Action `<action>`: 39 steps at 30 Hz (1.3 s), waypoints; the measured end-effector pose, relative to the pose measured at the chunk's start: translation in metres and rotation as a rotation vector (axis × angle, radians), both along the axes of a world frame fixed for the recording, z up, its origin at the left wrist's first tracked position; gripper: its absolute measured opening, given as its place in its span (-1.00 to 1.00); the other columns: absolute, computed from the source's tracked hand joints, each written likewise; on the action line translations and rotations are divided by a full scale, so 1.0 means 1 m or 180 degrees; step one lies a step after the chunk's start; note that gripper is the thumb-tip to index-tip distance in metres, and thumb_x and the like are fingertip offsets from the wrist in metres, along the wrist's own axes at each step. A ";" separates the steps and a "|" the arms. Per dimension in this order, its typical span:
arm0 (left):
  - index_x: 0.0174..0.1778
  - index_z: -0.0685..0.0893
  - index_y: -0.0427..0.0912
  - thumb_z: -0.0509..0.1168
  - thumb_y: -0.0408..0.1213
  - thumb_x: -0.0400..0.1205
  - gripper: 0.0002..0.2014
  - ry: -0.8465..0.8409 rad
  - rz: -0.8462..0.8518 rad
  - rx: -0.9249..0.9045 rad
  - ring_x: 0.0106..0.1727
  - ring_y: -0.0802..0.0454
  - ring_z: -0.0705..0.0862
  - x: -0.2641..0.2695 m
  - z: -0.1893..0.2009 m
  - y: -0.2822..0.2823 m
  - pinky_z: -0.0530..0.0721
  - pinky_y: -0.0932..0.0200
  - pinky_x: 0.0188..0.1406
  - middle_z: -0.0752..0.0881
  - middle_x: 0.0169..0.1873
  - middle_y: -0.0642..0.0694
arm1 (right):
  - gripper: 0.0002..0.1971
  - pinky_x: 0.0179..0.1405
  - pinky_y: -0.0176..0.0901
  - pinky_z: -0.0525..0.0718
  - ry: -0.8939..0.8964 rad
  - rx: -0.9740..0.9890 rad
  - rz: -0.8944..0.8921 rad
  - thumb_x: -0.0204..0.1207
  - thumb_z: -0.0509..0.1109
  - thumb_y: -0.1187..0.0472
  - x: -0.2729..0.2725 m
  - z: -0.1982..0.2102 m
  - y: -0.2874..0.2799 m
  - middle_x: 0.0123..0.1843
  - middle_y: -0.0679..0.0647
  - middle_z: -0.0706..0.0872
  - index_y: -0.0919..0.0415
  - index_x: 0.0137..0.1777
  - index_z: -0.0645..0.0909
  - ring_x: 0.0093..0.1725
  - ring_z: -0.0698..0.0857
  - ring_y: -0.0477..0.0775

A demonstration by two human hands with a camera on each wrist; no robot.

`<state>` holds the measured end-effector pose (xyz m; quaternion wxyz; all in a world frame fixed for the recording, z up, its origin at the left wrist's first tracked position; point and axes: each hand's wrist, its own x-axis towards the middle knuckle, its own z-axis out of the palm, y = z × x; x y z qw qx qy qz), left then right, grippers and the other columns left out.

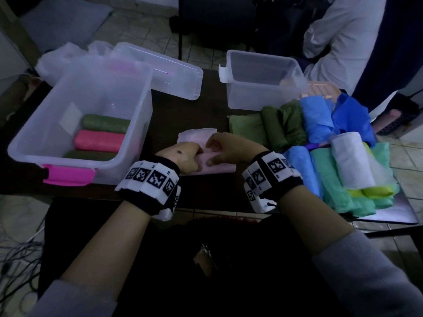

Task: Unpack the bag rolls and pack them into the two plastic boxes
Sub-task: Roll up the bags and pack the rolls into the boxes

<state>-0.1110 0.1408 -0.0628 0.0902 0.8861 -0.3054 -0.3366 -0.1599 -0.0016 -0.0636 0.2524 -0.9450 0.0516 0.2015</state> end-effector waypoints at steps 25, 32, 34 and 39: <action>0.28 0.62 -0.09 0.48 -0.39 0.44 -0.53 -0.0341 0.0329 -0.0736 0.23 -0.03 0.62 0.004 0.007 0.014 0.59 0.09 0.22 0.64 0.23 -0.13 | -0.34 0.36 0.11 0.36 -0.0337 -0.1148 0.0358 0.45 0.46 0.02 -0.011 -0.019 0.027 0.41 0.22 0.46 0.27 0.43 0.26 0.40 0.42 0.25; 0.23 0.66 -0.07 0.53 -0.31 0.41 -0.55 -0.0029 0.0196 -0.0610 0.14 0.05 0.61 0.005 0.009 0.016 0.57 0.17 0.10 0.67 0.16 -0.06 | -0.20 0.43 0.09 0.39 0.0092 -0.0902 0.0408 0.14 0.67 -0.06 -0.003 -0.008 0.019 0.45 0.13 0.22 0.13 0.34 0.39 0.46 0.24 0.18; 0.26 0.66 -0.07 0.52 -0.31 0.42 -0.53 -0.0056 0.0180 -0.0631 0.20 0.03 0.61 0.005 0.009 0.016 0.55 0.19 0.09 0.66 0.20 -0.06 | -0.04 0.44 0.12 0.41 0.0193 -0.0818 0.0362 0.06 0.70 -0.08 0.002 -0.007 0.018 0.46 0.12 0.20 0.11 0.42 0.29 0.47 0.25 0.18; 0.32 0.61 -0.06 0.48 -0.31 0.46 -0.52 0.0040 0.0176 -0.0530 0.27 0.00 0.59 0.008 0.010 0.015 0.53 0.18 0.11 0.62 0.26 -0.08 | 0.11 0.34 0.10 0.41 0.0446 -0.1031 0.0393 0.02 0.67 -0.21 0.012 -0.010 0.017 0.44 0.08 0.39 0.07 0.54 0.20 0.43 0.34 0.17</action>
